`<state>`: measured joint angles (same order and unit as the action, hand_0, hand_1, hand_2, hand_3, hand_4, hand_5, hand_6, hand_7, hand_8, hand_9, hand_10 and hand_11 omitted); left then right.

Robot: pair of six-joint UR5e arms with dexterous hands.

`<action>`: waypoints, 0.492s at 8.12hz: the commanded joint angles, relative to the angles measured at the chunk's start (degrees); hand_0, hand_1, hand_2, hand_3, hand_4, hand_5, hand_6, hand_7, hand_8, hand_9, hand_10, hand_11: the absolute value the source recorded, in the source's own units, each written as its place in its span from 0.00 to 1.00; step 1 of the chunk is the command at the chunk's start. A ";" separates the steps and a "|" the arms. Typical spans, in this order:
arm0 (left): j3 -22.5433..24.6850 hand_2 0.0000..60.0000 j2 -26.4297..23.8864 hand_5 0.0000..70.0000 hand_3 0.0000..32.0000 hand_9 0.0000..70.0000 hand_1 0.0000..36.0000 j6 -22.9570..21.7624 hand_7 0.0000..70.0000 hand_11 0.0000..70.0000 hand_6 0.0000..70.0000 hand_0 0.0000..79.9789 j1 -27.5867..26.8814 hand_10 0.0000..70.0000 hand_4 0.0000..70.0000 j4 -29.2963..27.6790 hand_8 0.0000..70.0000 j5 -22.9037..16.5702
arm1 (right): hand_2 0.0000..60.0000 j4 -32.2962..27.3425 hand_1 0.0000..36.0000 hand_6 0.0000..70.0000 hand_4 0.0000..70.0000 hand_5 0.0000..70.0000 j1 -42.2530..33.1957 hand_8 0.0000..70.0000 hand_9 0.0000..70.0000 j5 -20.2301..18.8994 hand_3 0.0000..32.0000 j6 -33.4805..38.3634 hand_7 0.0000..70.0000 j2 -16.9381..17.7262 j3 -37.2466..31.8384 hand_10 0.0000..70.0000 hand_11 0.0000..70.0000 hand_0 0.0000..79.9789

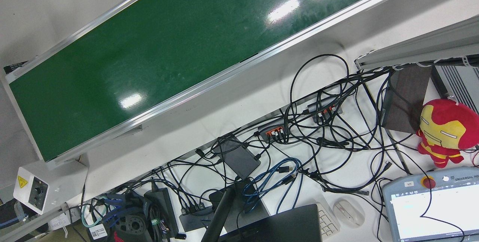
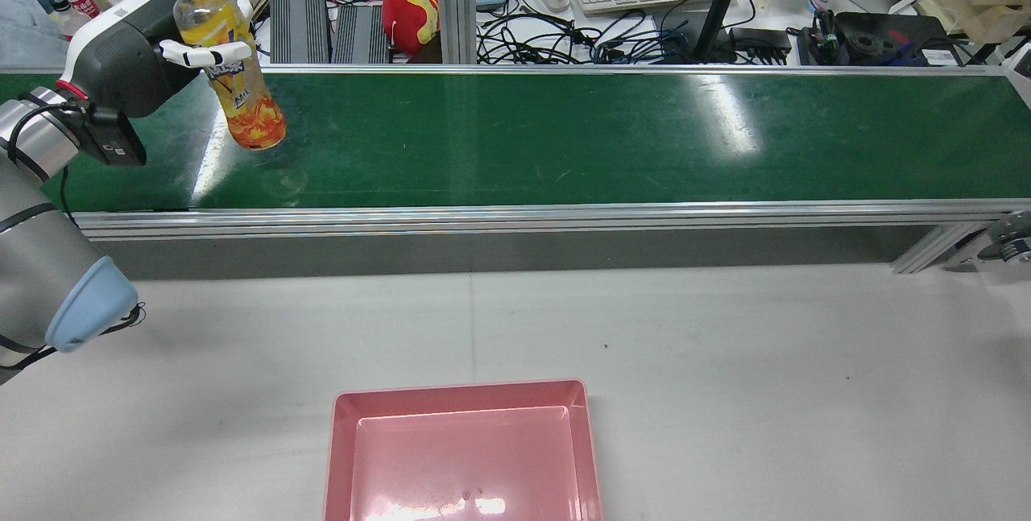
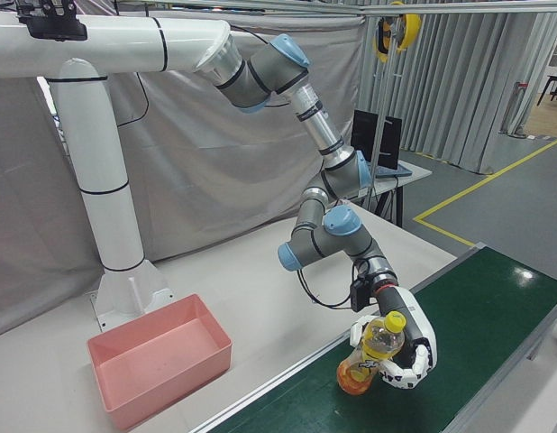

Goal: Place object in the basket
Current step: 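Close the left hand fingers around the yellow-capped juice bottle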

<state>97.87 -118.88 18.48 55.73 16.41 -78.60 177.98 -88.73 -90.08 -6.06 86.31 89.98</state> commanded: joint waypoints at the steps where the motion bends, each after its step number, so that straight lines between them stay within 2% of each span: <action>1: 8.19 0.84 0.49 1.00 0.00 1.00 0.33 0.16 0.84 1.00 0.83 0.59 -3.67 0.95 0.58 5.19 1.00 -0.23 | 0.00 0.00 0.00 0.00 0.00 0.00 -0.04 0.00 0.00 0.08 0.00 0.00 0.00 0.00 0.02 0.00 0.00 0.00; 4: 15.49 0.91 0.40 1.00 0.00 1.00 0.35 3.58 0.84 1.00 0.85 0.60 -12.63 0.92 0.59 11.08 1.00 -1.37 | 0.00 0.00 0.00 0.00 0.00 0.00 0.05 0.00 0.00 -0.01 0.00 0.00 0.00 0.00 0.02 0.00 0.00 0.00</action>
<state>108.26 -118.43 19.98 48.99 23.28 -78.98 177.98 -88.77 -90.07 -6.07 86.31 90.04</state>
